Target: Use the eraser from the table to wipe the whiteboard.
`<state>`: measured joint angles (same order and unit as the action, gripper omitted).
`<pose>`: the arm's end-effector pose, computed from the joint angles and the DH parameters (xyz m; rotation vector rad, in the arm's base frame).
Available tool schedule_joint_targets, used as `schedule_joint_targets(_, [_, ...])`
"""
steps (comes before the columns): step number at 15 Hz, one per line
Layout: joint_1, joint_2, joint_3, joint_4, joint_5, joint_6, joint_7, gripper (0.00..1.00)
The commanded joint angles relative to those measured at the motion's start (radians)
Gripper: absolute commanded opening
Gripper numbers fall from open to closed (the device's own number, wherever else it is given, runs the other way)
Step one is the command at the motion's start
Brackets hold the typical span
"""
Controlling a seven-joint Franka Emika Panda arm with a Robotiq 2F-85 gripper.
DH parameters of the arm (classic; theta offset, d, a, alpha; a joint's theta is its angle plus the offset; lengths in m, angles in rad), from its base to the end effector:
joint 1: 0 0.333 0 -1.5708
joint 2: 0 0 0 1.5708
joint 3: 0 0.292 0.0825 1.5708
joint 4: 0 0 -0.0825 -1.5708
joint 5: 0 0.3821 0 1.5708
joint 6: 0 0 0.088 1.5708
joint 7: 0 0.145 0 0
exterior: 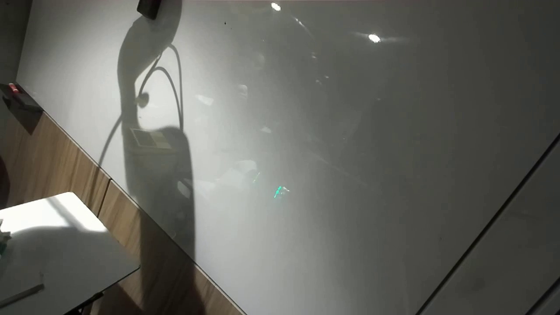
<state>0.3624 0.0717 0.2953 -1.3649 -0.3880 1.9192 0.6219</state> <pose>0.5150 0.3375 0.6724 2.9875 0.1083 0.9332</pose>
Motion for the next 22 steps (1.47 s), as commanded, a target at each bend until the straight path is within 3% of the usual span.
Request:
schedule_joint_targets(1, [-0.072,-0.003,-0.065,0.018,-0.027,0.018,-0.077,0.29])
schedule_joint_targets(5, [-0.103,-0.043,-0.095,-0.040,-0.019,0.018,-0.084,0.29])
schedule_joint_targets(11, [-0.139,-0.143,-0.146,-0.217,-0.026,0.038,-0.073,0.29])
schedule_joint_targets(17, [-0.266,-0.215,-0.169,-0.355,-0.032,0.075,-0.127,0.29])
schedule_joint_targets(22, [-0.356,-0.209,-0.224,-0.382,-0.032,0.098,-0.185,0.29])
